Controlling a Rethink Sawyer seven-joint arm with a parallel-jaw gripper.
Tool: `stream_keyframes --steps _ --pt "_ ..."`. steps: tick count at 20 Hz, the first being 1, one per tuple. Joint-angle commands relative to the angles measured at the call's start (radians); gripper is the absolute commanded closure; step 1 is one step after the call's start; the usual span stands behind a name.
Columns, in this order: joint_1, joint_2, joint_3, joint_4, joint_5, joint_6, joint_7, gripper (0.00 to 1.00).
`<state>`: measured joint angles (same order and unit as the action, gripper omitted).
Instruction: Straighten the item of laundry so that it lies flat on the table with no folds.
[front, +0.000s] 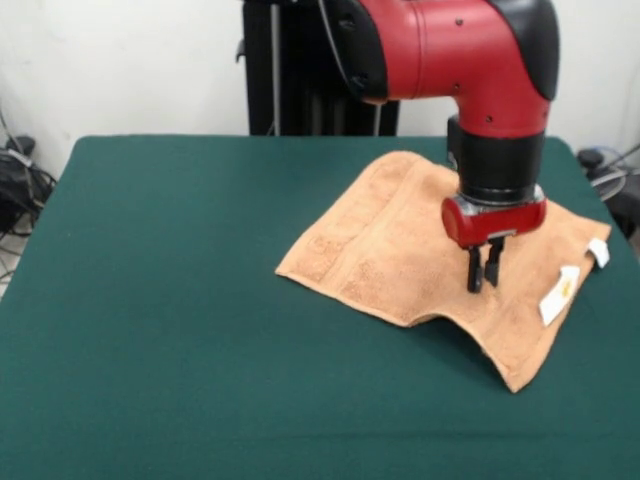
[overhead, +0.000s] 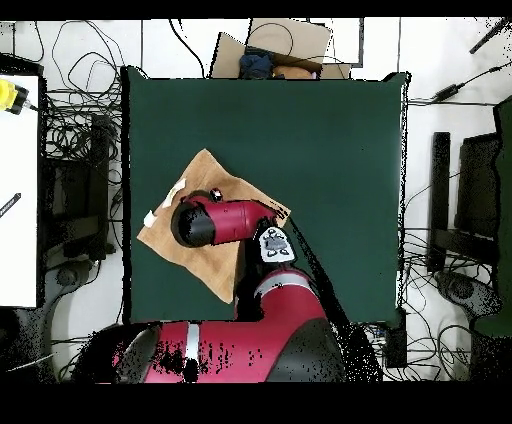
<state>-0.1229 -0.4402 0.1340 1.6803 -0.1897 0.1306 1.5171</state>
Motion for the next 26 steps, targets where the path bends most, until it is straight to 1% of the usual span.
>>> stream_keyframes --steps 1,7,14,21,24,26 --pt "-0.005 -0.017 0.103 -0.168 -0.019 0.095 0.02 1.0" --pt "-0.01 0.002 0.108 -0.2 -0.026 0.145 0.015 1.0" --pt "-0.032 0.025 0.137 -0.236 -0.033 0.169 -0.01 1.0" --pt "-0.039 0.003 0.143 -0.213 -0.039 0.167 0.003 1.0" --pt "-0.052 -0.004 0.155 -0.184 -0.049 0.12 0.02 1.0" --pt "-0.05 -0.007 0.152 -0.183 -0.048 0.124 0.024 1.0"
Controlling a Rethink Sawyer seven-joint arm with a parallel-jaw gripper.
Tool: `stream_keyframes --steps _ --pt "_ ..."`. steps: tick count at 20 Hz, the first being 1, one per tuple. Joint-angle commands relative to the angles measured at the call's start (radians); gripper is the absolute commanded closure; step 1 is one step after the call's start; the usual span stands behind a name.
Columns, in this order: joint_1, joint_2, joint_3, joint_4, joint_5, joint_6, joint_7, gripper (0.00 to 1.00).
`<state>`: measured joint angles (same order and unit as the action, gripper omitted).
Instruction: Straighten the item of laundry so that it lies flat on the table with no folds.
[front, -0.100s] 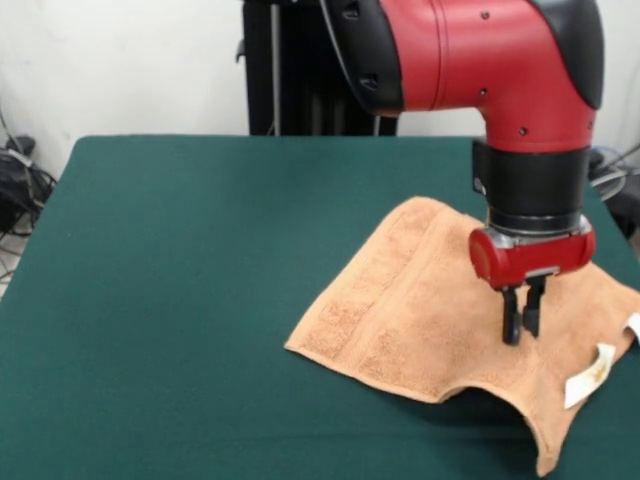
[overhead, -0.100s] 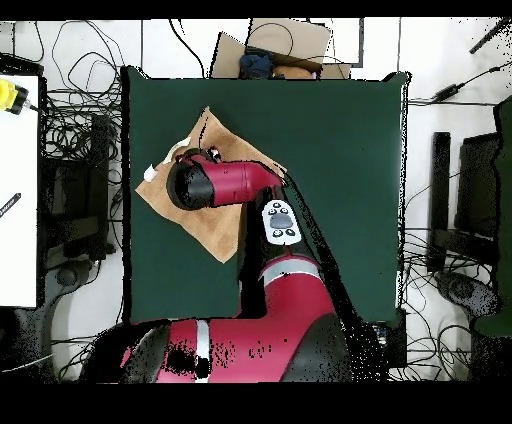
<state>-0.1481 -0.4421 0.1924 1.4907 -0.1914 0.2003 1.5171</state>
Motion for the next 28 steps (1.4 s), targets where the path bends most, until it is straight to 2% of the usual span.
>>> stream_keyframes --steps 1,22,24,28 --pt "-0.024 -0.006 0.093 0.008 -0.046 0.057 0.025 0.0" --pt "-0.016 -0.014 0.089 0.014 -0.033 0.068 0.048 0.0" --pt "-0.029 -0.034 0.105 0.043 -0.029 0.068 0.051 0.0" --pt "-0.04 -0.133 0.091 0.12 -0.026 0.107 0.052 0.0"
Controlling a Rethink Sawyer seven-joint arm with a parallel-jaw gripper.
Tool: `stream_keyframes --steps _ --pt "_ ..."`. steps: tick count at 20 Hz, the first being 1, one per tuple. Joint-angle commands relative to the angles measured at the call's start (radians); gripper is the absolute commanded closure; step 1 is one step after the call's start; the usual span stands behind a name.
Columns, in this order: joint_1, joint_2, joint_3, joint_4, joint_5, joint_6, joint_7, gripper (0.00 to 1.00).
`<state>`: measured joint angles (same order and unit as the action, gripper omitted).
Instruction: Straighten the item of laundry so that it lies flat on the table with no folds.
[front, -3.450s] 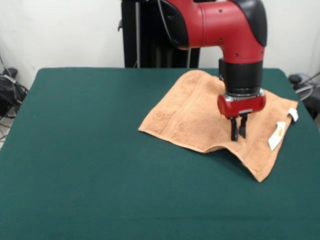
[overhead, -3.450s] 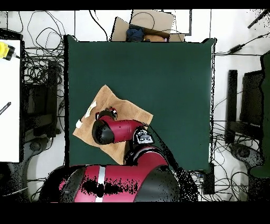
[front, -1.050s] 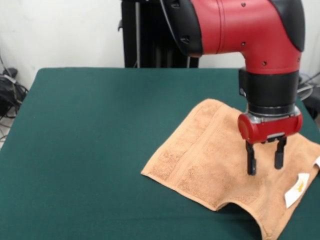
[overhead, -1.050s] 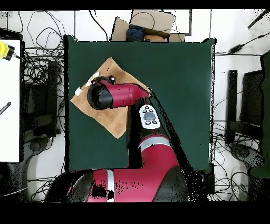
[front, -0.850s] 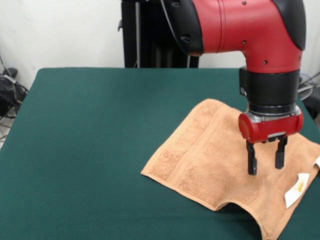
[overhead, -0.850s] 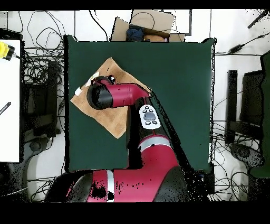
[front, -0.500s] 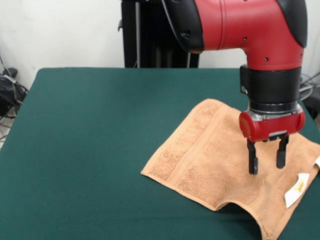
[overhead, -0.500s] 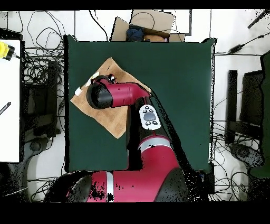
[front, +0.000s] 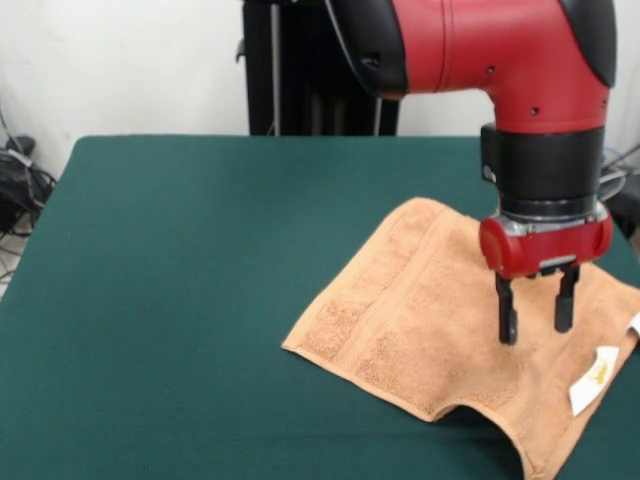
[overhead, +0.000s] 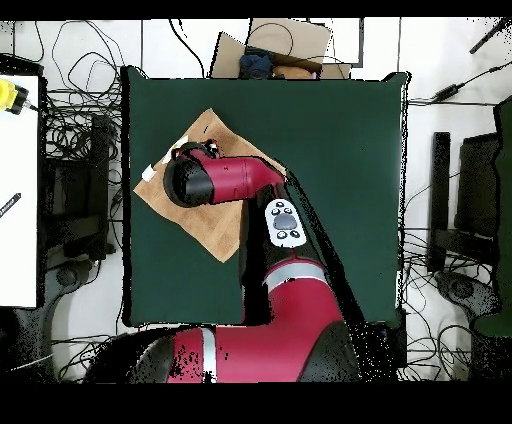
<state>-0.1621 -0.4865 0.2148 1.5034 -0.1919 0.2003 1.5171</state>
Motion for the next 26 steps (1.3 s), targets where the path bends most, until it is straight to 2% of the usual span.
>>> stream_keyframes --steps 1,9,26 --pt "-0.039 -0.099 0.076 0.121 -0.027 0.108 0.045 0.0" --pt "-0.11 -0.057 0.111 0.231 -0.059 0.006 0.075 0.0" --pt "-0.119 -0.032 0.1 0.246 -0.091 -0.016 0.059 0.0"
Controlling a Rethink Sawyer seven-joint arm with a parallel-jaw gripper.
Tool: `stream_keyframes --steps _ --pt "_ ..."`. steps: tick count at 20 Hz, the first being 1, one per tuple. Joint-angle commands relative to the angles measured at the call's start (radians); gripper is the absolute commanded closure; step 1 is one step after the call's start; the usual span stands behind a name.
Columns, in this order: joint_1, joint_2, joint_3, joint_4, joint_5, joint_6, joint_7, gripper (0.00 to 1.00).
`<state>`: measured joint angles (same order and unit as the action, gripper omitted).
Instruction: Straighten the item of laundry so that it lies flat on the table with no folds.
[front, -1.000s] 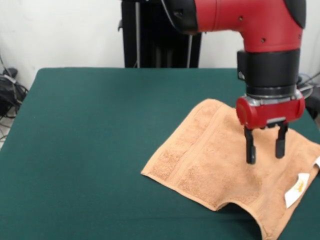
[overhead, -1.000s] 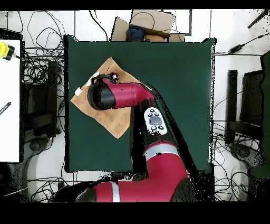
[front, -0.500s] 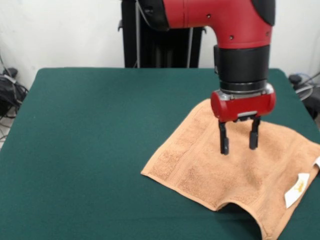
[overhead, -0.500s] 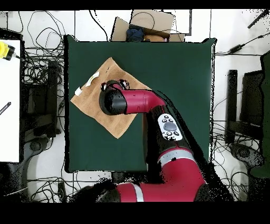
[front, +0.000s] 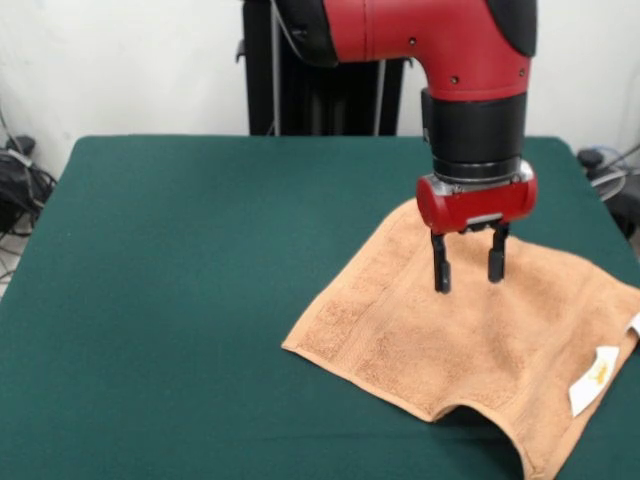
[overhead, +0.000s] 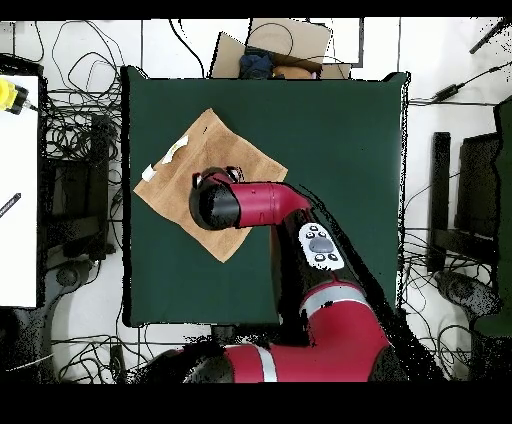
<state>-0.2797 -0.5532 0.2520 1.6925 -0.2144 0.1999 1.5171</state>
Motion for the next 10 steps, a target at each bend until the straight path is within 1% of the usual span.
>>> stream_keyframes --steps 1,6,8,10 --pt "0.001 0.032 0.06 0.058 -0.071 -0.011 0.059 0.0" --pt "-0.012 0.04 0.063 0.062 -0.094 -0.013 0.051 0.0" --pt "-0.026 0.071 0.059 0.06 -0.106 -0.002 0.037 0.0" --pt "-0.056 0.124 0.053 0.074 -0.148 -0.082 0.042 0.0"
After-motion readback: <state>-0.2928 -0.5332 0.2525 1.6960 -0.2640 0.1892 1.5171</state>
